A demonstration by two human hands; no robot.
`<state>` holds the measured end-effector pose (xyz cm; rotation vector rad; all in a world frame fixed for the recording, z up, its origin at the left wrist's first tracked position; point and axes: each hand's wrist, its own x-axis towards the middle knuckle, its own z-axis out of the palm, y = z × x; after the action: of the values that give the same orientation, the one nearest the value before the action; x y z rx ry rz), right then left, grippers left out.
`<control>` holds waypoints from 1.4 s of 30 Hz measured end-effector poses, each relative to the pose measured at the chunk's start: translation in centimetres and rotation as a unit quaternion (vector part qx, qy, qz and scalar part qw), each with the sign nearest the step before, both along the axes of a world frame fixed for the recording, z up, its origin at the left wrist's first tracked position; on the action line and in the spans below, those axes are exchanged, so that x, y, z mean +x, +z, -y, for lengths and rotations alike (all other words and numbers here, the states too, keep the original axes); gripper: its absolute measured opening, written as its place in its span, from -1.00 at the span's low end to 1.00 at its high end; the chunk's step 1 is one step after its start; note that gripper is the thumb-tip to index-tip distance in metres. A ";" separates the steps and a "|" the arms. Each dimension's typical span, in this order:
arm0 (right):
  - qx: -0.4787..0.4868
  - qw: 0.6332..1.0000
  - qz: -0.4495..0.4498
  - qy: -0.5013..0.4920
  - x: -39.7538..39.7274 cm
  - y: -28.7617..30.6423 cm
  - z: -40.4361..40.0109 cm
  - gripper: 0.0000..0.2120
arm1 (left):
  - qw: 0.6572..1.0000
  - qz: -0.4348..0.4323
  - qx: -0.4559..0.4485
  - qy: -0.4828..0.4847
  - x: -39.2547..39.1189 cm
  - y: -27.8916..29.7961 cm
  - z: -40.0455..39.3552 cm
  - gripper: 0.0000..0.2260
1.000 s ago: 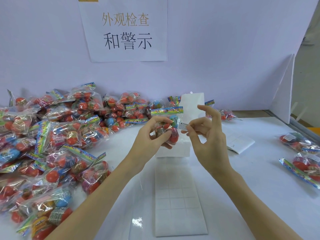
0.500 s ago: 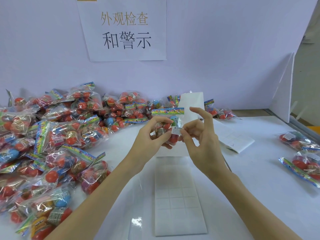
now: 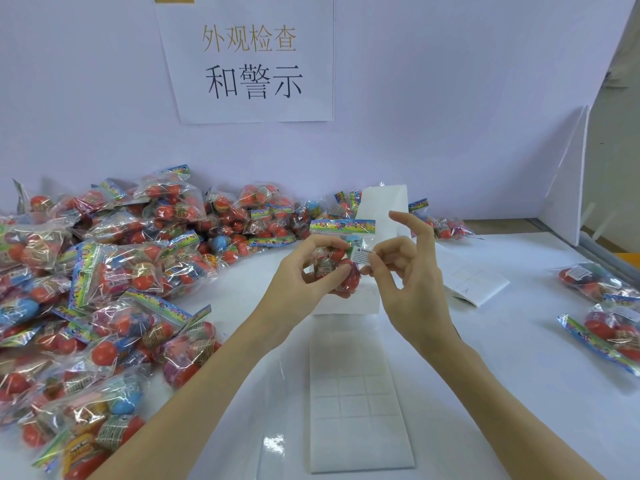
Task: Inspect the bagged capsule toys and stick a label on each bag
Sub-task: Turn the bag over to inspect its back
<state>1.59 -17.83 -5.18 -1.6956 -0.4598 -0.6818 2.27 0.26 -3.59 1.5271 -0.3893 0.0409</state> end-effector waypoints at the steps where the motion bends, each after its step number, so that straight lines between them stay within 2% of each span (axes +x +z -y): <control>1: -0.004 1.000 -0.001 0.005 0.0 0.0 0.0 -0.44 | 1.000 -0.002 -0.001 -0.001 0.0 0.0 0.0 -0.78; 12: -0.044 0.998 -0.002 0.039 -0.6 0.3 -0.2 -0.42 | 1.000 -0.012 -0.006 -0.001 0.0 0.0 -0.3 -0.73; 17: -0.001 1.000 -0.018 0.016 -0.3 0.4 0.1 -0.46 | 1.000 -0.004 -0.002 0.008 0.0 0.2 -0.2 -0.73; 22: -0.028 0.999 -0.040 0.018 -0.2 0.1 0.1 -0.44 | 1.000 0.003 -0.020 0.013 0.1 0.1 -0.2 -0.64; 30: -0.077 0.996 -0.046 0.023 -0.2 0.0 0.1 -0.44 | 0.999 0.020 0.035 -0.013 0.3 0.1 -0.6 -0.54; 36: -0.097 0.994 -0.039 0.007 -0.2 -0.1 0.0 -0.42 | 0.998 0.023 0.044 -0.036 0.3 0.0 -0.7 -0.49; 42: -0.103 0.994 -0.027 0.002 -0.3 -0.2 -0.1 -0.40 | 0.999 0.018 0.025 -0.043 0.3 0.0 -0.7 -0.61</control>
<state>1.27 -17.74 -5.37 -1.9017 -0.5082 -0.5999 2.61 0.95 -3.63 1.5600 -0.4871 -0.0079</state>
